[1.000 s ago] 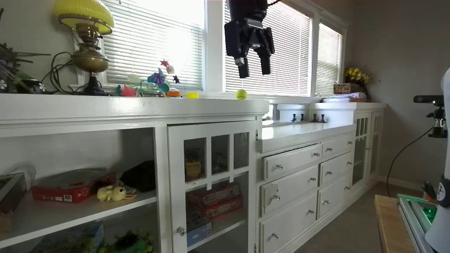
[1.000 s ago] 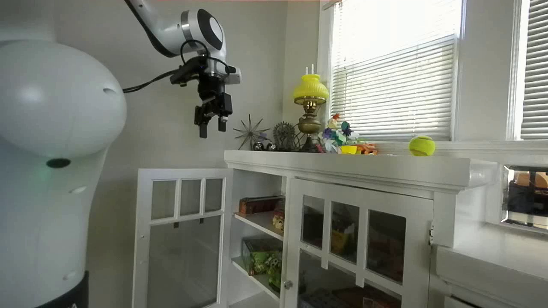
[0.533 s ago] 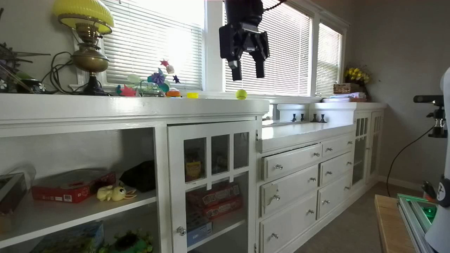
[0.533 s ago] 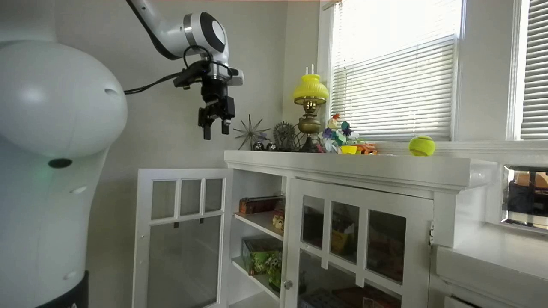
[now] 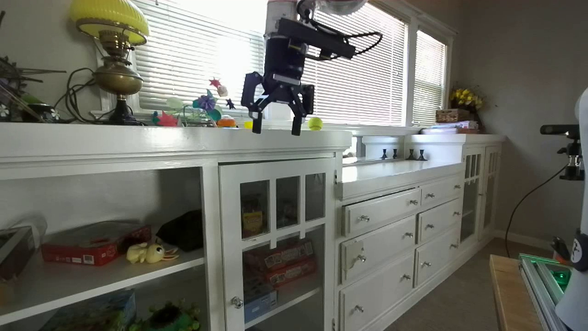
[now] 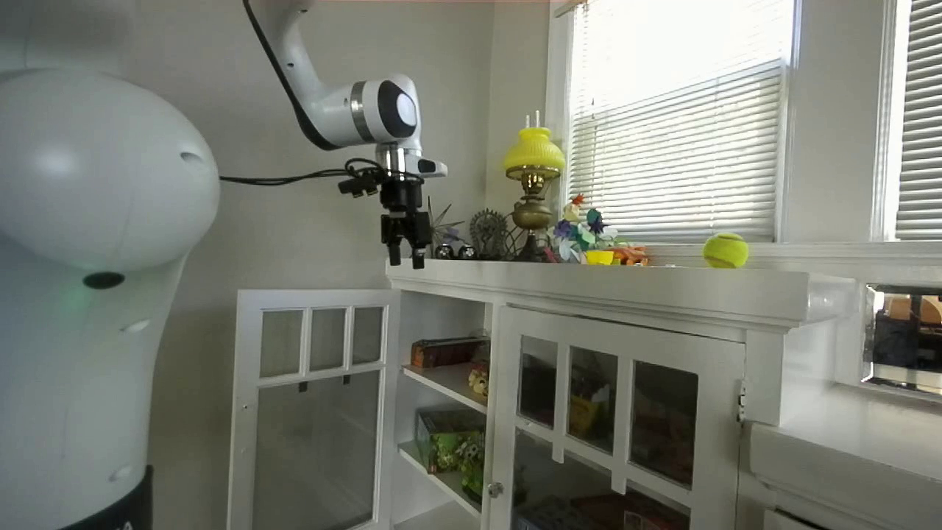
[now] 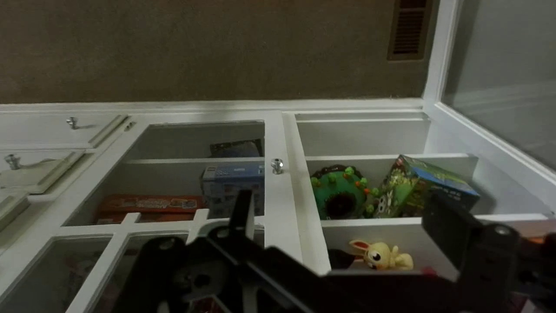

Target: Open the right door of the cabinet on the left.

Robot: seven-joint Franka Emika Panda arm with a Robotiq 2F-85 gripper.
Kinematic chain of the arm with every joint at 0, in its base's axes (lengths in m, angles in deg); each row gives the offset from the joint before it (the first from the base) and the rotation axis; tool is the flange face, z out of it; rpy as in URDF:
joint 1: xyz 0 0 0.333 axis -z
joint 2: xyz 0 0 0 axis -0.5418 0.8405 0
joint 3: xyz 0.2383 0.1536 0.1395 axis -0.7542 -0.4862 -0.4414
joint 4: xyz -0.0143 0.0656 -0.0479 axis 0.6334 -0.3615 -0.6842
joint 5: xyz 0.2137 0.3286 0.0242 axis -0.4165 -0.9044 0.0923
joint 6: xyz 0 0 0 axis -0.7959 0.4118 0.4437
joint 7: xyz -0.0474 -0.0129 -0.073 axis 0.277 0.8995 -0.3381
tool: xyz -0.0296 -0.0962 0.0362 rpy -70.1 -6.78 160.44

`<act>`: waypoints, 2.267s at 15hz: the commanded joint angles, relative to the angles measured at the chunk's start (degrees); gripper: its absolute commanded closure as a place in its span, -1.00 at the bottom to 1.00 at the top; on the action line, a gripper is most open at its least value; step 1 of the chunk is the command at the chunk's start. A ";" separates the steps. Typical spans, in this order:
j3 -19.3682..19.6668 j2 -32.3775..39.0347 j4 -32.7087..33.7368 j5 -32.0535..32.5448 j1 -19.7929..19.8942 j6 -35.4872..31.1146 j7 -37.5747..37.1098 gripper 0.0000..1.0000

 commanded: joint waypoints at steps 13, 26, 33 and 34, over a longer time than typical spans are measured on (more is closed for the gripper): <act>5.45 16.87 -0.12 4.35 -5.70 -11.70 -0.92 -1.00; 9.88 27.74 0.46 3.68 -5.05 -30.95 14.67 -1.00; 14.99 39.63 6.67 3.80 -5.18 -36.38 25.15 -1.00; 15.27 41.21 7.96 3.36 -5.15 -36.78 25.66 -1.00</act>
